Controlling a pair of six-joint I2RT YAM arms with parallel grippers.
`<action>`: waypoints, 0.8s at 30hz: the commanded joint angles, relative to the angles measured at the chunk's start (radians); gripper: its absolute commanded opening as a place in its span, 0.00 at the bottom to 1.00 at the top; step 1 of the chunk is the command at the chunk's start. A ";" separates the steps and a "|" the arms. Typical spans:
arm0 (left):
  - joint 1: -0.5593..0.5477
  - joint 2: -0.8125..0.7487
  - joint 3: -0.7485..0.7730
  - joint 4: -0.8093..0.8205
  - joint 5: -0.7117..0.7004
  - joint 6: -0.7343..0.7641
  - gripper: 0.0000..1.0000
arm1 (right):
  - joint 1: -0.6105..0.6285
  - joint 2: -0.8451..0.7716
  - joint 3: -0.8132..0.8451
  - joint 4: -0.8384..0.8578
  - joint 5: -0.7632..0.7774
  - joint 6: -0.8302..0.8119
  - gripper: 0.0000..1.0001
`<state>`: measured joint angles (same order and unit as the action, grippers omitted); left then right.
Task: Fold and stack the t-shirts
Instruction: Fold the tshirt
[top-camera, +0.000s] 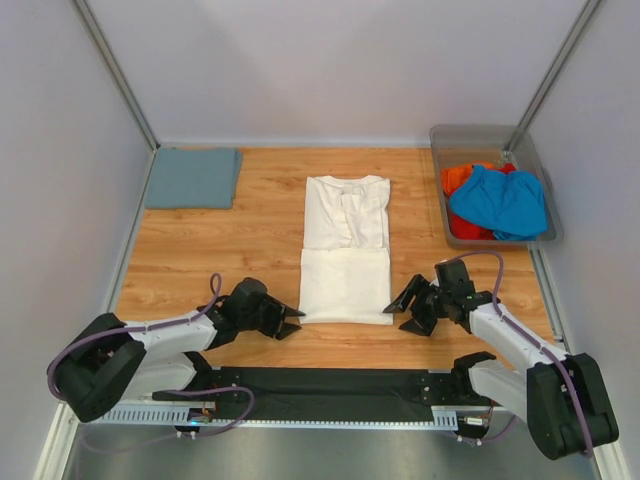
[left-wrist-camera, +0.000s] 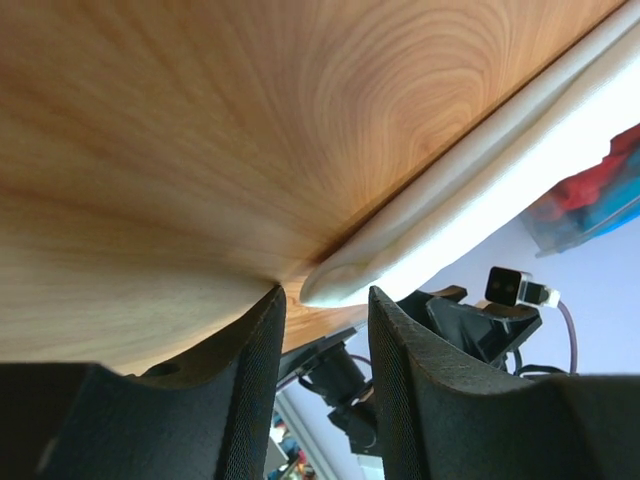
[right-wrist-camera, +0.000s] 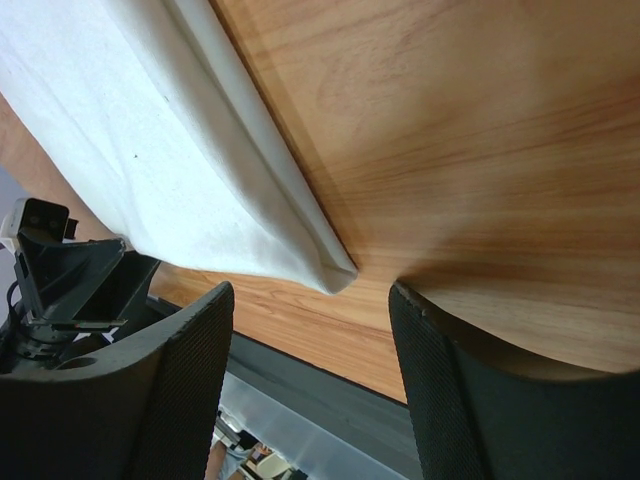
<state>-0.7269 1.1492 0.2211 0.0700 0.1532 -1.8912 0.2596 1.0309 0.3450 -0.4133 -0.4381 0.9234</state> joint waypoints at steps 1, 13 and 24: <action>-0.003 0.072 -0.032 -0.013 -0.067 -0.011 0.47 | 0.015 0.015 0.011 0.030 0.022 0.017 0.66; -0.003 0.126 -0.026 0.031 -0.069 -0.011 0.39 | 0.024 0.001 -0.015 -0.001 0.042 0.175 0.61; -0.003 0.164 -0.028 0.073 -0.066 -0.008 0.28 | 0.030 0.038 -0.087 0.070 0.058 0.310 0.57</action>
<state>-0.7269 1.2778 0.2214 0.2317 0.1661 -1.9114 0.2813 1.0431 0.3000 -0.3607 -0.4343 1.1820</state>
